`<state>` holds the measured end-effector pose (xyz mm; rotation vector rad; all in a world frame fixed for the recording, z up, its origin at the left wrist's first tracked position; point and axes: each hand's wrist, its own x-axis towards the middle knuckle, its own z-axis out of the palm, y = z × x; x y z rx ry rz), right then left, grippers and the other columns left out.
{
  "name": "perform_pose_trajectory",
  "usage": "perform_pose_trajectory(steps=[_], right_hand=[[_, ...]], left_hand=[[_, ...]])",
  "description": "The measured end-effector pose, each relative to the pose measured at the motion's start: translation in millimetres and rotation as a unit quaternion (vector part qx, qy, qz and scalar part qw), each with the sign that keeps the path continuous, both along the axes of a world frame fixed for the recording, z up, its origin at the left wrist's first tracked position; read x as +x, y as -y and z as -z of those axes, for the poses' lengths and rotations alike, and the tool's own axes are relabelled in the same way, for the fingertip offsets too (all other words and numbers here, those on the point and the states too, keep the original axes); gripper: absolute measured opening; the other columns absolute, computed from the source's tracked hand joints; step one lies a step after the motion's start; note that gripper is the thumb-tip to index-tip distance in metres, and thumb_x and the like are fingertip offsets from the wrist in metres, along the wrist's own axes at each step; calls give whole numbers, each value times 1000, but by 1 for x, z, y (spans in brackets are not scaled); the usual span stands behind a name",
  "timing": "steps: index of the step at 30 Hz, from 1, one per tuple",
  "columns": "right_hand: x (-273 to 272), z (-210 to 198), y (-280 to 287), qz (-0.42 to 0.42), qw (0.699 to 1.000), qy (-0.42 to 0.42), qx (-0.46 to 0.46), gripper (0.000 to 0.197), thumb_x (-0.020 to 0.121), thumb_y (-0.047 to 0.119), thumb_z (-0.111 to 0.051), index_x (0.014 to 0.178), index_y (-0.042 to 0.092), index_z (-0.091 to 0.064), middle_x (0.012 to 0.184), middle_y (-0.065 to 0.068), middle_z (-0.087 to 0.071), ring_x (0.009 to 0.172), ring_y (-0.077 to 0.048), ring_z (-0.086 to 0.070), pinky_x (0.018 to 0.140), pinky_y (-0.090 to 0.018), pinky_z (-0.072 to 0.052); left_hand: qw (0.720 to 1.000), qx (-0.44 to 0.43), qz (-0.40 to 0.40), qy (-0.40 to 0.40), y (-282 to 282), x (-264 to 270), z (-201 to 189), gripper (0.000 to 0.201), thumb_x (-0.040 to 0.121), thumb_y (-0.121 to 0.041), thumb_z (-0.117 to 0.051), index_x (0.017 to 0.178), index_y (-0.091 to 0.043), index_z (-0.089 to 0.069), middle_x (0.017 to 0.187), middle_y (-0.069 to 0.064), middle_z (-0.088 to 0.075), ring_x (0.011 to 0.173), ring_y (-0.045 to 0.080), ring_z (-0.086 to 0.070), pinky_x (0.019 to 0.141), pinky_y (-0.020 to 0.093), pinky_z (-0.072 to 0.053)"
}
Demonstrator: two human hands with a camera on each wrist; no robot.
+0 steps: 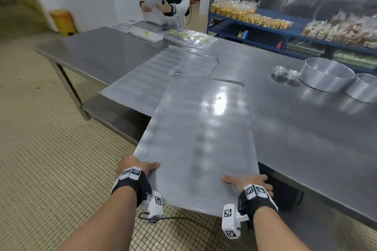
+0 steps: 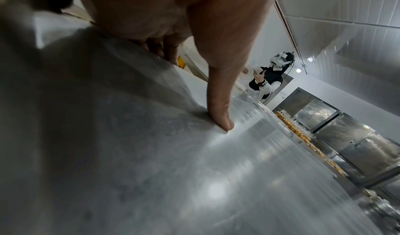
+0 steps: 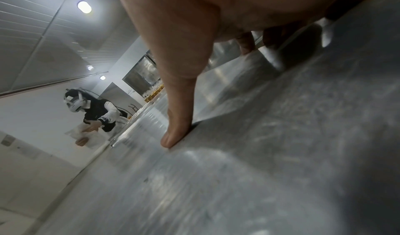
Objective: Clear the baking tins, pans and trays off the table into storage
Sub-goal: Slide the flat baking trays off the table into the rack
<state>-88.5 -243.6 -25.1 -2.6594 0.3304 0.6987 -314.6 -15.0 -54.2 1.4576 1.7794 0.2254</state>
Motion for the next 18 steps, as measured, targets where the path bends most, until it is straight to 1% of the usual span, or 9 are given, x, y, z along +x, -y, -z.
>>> perform_pose_trajectory(steps=[2, 3, 6, 7, 8, 10, 12, 16, 18], right_hand=[[-4, -3, -14, -9, 1000, 2, -3, 133, 25, 59, -95, 130, 4, -33, 136, -23, -38, 130, -39, -35, 109, -54, -31], [-6, -5, -21, -15, 1000, 1, -3, 133, 26, 59, -94, 130, 4, -33, 137, -23, -38, 130, -40, -34, 109, -54, -31], [-9, -11, -42, -24, 1000, 3, -1, 132, 28, 59, -94, 131, 3, -33, 137, -24, -38, 131, -40, -35, 110, -54, -31], [-9, -12, -49, -26, 1000, 5, 0, 131, 29, 59, -94, 130, 3, -33, 137, -24, -38, 130, -40, -35, 110, -53, -31], [-10, -14, -57, -30, 1000, 7, 1, 132, 29, 59, -94, 131, 2, -33, 137, -24, -38, 130, -40, -35, 110, -53, -32], [-9, -15, -73, -39, 999, 6, 6, 135, 29, 61, -94, 133, 2, -32, 138, -24, -38, 130, -40, -35, 110, -53, -32], [-7, -17, -91, -45, 999, 4, 5, 138, 30, 62, -93, 137, 1, -30, 139, -25, -36, 131, -40, -34, 110, -53, -32], [1, -13, -134, -48, 999, 1, -1, 137, 27, 65, -92, 133, 2, -33, 136, -23, -42, 128, -39, -37, 108, -52, -34], [7, -8, -158, -45, 999, -6, 2, 136, 22, 67, -90, 129, 4, -33, 132, -21, -45, 125, -39, -39, 105, -52, -37]], left_hand=[[1000, 0, -12, -4, -12, -8, 1, 97, 20, -62, -90, 94, -8, -57, 89, 7, -67, 83, 35, -67, 78, 47, -59], [1000, 0, -14, -10, -17, -12, 0, 101, 20, -62, -90, 97, -6, -56, 91, 8, -66, 85, 36, -67, 76, 45, -59], [1000, -12, -15, -8, -32, -17, -7, 85, 35, -54, -95, 92, -4, -57, 89, 9, -67, 83, 33, -66, 74, 40, -58], [1000, -11, -15, -9, -38, -18, -7, 84, 33, -56, -95, 90, -5, -59, 88, 9, -68, 81, 33, -66, 74, 41, -59], [1000, -12, -14, -15, -46, -19, -7, 89, 27, -60, -93, 91, -7, -61, 87, 8, -69, 80, 33, -66, 74, 43, -60], [1000, -5, -25, -17, -73, -19, 11, 108, 10, -70, -83, 97, -10, -62, 91, 8, -69, 83, 34, -67, 75, 46, -60], [999, 4, -22, -38, -94, -16, 15, 117, 3, -73, -78, 101, -10, -61, 95, 9, -68, 86, 34, -67, 76, 47, -59], [999, 10, -1, -50, -128, -6, 3, 103, 19, -66, -87, 100, -8, -62, 98, 10, -68, 87, 34, -66, 78, 46, -59], [998, 6, 4, -57, -149, 0, -1, 106, 16, -69, -84, 101, -10, -61, 100, 10, -67, 89, 34, -66, 79, 46, -59]])
